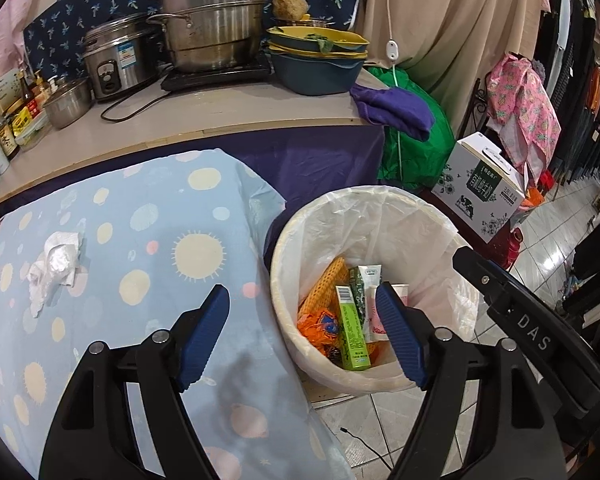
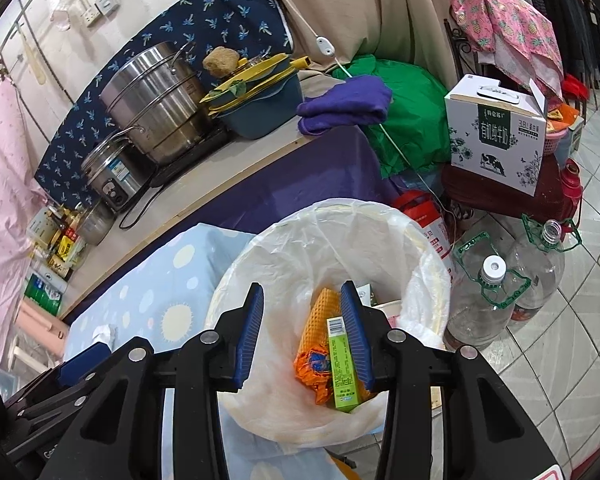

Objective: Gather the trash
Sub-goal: 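Carry the cup and wasabi box over the bin and open both tools to drop them, then move both open tools back over the table toward the white wipe and plastic wrapper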

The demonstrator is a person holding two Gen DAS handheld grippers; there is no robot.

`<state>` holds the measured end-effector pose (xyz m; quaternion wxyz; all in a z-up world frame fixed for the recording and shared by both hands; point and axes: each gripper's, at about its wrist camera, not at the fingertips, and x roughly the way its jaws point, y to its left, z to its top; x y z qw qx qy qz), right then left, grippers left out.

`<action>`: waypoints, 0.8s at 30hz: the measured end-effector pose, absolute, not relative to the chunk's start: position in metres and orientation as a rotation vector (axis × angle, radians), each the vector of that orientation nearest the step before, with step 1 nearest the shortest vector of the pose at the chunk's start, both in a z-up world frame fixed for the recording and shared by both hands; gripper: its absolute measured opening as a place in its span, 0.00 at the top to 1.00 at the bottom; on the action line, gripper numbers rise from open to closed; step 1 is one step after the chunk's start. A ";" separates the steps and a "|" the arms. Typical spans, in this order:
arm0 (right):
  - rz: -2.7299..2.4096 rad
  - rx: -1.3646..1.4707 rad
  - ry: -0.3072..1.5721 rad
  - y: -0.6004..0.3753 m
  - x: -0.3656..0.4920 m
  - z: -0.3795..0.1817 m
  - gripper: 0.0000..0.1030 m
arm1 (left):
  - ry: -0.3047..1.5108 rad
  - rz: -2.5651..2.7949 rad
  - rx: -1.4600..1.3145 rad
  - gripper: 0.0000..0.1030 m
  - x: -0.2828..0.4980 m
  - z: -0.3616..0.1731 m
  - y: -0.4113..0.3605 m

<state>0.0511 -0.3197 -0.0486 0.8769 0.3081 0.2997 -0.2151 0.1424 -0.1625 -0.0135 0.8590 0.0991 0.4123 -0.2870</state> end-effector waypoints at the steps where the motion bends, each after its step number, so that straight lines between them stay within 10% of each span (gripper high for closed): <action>1: -0.442 0.634 0.628 -0.315 0.054 -0.047 0.62 | 0.868 -0.596 0.201 0.30 0.144 -0.014 -0.158; 24: -0.111 0.426 0.791 -0.140 0.181 -0.052 0.62 | 0.938 -0.178 -0.009 0.18 0.230 -0.044 0.059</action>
